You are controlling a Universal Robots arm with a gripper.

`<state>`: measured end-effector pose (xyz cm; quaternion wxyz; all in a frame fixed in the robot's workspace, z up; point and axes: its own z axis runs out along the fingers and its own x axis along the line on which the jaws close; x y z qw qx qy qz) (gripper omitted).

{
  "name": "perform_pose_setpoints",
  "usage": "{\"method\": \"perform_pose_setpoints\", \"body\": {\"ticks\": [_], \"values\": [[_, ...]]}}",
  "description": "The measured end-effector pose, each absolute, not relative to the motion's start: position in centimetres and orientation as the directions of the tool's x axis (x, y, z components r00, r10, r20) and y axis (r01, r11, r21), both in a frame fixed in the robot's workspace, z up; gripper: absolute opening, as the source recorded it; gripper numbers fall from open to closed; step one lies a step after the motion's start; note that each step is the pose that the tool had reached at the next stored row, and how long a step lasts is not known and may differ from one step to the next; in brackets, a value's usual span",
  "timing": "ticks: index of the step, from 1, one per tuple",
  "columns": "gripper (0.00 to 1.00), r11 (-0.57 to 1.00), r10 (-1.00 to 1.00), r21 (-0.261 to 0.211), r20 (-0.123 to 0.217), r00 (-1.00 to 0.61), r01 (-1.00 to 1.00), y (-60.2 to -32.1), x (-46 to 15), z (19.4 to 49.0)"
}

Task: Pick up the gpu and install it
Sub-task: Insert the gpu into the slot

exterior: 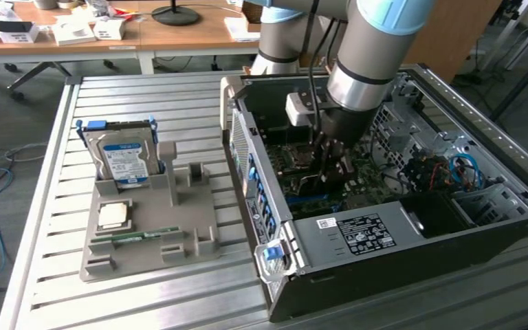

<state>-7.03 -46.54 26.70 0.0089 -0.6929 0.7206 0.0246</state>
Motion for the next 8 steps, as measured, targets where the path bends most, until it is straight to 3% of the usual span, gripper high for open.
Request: {"method": "perform_pose_setpoints", "body": {"ticks": [8], "values": [[0.40,0.039,-0.998,0.023,-0.047,-0.040,-0.999,-46.5,-7.0,29.5]]}}
